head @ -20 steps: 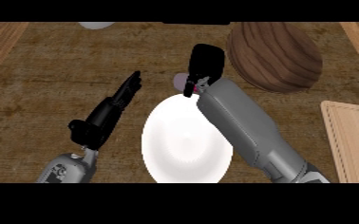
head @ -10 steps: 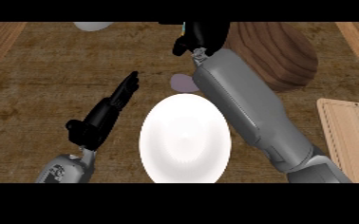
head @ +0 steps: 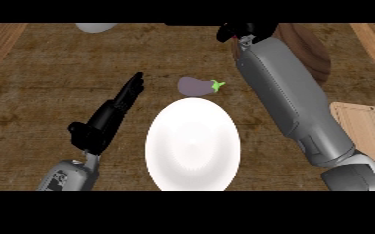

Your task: Pick the cupcake from the plate and place it in the bowl

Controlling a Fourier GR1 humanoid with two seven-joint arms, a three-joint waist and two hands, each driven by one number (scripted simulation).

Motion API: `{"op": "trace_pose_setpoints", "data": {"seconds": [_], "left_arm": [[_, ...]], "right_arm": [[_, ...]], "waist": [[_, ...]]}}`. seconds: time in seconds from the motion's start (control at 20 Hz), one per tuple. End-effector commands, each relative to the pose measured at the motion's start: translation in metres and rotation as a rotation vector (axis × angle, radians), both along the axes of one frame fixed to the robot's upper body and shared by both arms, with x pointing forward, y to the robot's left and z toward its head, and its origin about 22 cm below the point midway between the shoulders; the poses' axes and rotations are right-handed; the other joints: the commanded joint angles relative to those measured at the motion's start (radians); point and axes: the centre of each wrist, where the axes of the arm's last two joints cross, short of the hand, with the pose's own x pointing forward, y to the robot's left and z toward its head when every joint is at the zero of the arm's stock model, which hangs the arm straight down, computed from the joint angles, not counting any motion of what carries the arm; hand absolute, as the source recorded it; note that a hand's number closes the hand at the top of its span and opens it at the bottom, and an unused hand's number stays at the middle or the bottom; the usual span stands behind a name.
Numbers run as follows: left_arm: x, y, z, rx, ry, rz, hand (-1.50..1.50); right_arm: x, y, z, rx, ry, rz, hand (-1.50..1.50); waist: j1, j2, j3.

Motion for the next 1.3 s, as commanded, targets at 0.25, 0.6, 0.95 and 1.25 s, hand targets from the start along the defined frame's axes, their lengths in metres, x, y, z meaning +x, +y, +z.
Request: {"op": "trace_pose_setpoints", "data": {"seconds": [0.25,0.6,0.95,1.25], "left_arm": [[0.0,0.004,0.002,0.011,-0.009,0.0,0.0],[-0.01,0.002,-0.001,-0.008,-0.004,-0.028,0.0],[-0.01,-0.004,0.004,-0.002,-0.015,-0.022,0.0],[-0.015,-0.023,0.01,-0.007,0.01,-0.028,0.0]], "right_arm": [[0.018,-0.071,-0.03,-0.157,-0.078,-0.136,1.5],[0.024,-0.116,-0.042,0.115,0.279,-0.119,1.5],[0.021,-0.176,-0.049,0.232,0.179,0.014,-1.5],[0.022,-0.168,-0.05,0.301,-0.028,-0.049,-1.5]], "waist": [[0.004,0.002,0.0],[0.009,0.003,0.001],[0.016,0.007,0.001],[0.014,0.004,0.001]]}}
